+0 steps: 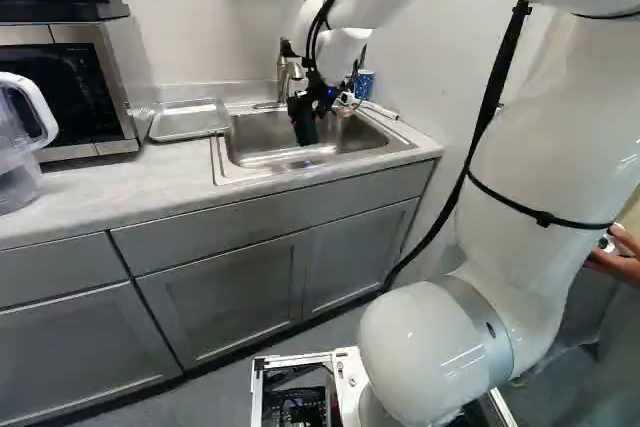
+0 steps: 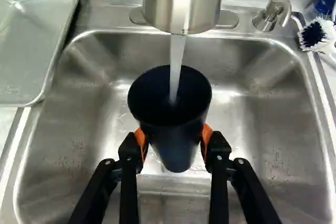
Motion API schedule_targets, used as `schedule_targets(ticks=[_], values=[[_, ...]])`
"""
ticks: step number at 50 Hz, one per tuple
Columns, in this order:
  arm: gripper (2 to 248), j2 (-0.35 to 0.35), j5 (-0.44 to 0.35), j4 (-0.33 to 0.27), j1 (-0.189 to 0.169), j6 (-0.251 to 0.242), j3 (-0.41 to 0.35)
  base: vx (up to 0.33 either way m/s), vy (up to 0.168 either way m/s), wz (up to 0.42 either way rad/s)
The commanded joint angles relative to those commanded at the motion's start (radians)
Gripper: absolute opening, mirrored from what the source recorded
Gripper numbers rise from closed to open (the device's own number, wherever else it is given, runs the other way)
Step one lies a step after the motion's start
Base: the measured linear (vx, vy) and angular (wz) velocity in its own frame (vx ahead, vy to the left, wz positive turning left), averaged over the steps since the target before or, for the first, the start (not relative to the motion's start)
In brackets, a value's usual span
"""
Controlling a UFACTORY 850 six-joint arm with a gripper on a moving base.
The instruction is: Rinse the cup and place it in the tray
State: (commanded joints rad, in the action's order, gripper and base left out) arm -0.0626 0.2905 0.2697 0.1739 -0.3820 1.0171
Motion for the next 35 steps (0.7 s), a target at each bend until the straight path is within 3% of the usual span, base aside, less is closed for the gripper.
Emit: schedule_targets(ticks=[26, 35], values=[[120, 0.0, -0.035, 0.099, 0.0, 0.0, 0.0, 0.0, 0.0, 0.0], [120, 0.0, -0.035, 0.099, 0.0, 0.0, 0.0, 0.0, 0.0, 0.0]])
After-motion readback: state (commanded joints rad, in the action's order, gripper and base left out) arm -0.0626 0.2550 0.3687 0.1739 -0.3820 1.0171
